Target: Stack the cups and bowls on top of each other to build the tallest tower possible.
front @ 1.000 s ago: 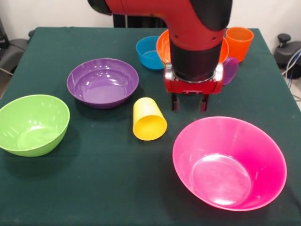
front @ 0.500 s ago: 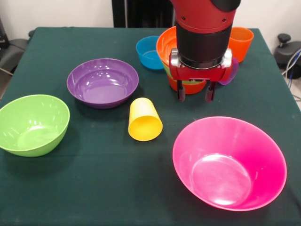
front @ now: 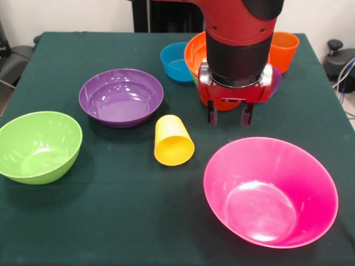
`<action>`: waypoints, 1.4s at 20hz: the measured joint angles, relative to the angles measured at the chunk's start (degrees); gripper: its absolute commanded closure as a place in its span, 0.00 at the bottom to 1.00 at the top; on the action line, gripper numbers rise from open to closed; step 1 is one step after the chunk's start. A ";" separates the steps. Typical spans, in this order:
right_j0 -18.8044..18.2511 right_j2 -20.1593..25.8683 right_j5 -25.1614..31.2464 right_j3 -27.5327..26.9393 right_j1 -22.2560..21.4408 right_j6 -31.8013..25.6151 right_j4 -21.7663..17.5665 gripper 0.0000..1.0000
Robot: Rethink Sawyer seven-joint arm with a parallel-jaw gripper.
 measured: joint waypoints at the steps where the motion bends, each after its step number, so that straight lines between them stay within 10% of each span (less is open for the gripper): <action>1: 0.05 -0.01 0.00 -0.16 0.14 0.09 0.11 0.00; 28: 2.22 -0.31 0.00 -7.44 7.01 3.77 0.83 0.00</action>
